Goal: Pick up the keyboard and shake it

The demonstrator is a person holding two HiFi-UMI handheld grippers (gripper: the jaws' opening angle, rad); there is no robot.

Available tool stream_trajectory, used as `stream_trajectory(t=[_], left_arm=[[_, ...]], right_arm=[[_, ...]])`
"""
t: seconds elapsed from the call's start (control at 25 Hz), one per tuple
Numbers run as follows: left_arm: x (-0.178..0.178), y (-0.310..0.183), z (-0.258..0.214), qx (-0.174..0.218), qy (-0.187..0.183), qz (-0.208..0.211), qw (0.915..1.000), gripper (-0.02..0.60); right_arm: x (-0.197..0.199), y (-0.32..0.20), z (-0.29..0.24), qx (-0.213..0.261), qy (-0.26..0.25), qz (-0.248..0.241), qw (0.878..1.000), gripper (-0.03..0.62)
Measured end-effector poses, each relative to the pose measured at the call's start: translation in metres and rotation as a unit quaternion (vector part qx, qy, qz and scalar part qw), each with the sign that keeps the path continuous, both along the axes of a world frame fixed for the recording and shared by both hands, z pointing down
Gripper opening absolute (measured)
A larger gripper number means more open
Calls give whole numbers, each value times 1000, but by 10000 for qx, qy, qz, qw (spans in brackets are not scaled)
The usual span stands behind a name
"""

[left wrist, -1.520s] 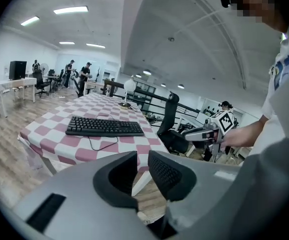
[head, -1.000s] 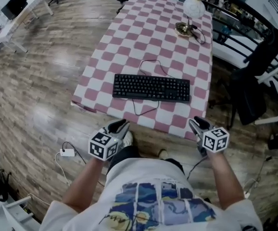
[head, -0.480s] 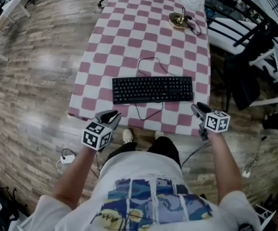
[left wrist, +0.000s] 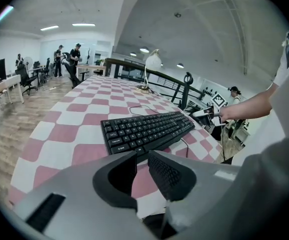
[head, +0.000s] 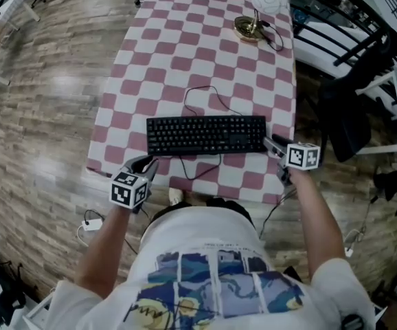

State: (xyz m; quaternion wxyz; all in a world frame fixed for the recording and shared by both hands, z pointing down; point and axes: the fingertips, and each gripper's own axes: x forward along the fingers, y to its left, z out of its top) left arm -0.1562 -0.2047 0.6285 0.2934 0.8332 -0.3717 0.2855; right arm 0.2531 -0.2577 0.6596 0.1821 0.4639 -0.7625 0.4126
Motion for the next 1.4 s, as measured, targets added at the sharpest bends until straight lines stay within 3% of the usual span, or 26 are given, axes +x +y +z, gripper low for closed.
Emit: stream_trajectory(t=[0.24, 0.68, 0.92, 1.4], left_arm=[[-18, -17, 26, -233, -222, -498, 9982, 72], [-24, -42, 58, -654, -466, -723, 9942, 98], [-21, -48, 60, -787, -257, -842, 9930, 126], [-19, -49, 66, -1192, 261, -971, 9878, 153]], right_arm=[[0, -19, 23, -260, -296, -105, 9992, 219], [-4, -28, 42, -546, -593, -452, 9957, 249], [-12, -27, 43, -549, -1182, -844, 9879, 253], [-16, -25, 42, -835, -838, -748, 9902, 235]])
